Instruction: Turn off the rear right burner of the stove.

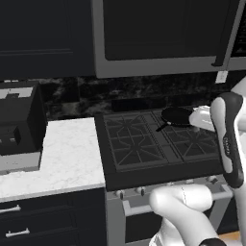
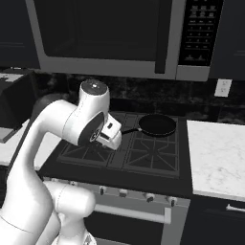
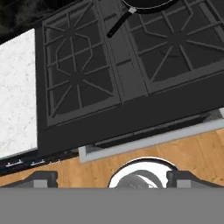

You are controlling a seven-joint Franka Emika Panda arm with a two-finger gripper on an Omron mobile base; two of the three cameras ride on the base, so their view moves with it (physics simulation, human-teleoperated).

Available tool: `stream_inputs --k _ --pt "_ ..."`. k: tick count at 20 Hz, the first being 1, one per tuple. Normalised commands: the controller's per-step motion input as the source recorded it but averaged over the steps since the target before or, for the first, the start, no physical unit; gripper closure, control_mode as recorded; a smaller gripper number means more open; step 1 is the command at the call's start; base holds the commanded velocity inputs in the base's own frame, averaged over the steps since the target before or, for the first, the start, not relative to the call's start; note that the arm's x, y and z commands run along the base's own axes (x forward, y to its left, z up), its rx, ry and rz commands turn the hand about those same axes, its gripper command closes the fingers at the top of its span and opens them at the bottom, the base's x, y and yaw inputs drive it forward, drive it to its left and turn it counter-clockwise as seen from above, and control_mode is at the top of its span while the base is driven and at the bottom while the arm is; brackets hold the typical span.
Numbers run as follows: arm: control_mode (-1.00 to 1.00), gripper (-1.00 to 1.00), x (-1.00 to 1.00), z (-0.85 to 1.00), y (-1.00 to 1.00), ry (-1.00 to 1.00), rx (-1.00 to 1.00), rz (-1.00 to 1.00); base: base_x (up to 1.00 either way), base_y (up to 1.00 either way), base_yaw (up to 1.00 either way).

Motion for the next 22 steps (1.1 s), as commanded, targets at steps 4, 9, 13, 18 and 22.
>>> stream_inputs --k 4,9,13,18,22 --pt "-1.0 -1.0 -0.65 -0.38 -0.86 -0.01 0.26 -0.29 0.0 0.0 0.0" --pt "-1.0 -1.0 -0.65 -0.55 -0.85 0.0 0.28 -0.32 0.0 0.0 0.0" --pt "-1.0 -1.0 -0.58 -0.59 -0.79 -0.01 0.3 -0.32 0.0 0.0 0.0" --pt "-1.0 -1.0 -0.47 -0.49 -0.66 -0.04 0.27 -0.28 0.0 0.0 0.0" --pt "-1.0 -1.0 -0.22 -0.39 -0.42 -0.03 0.21 -0.21 0.0 0.0 0.0"
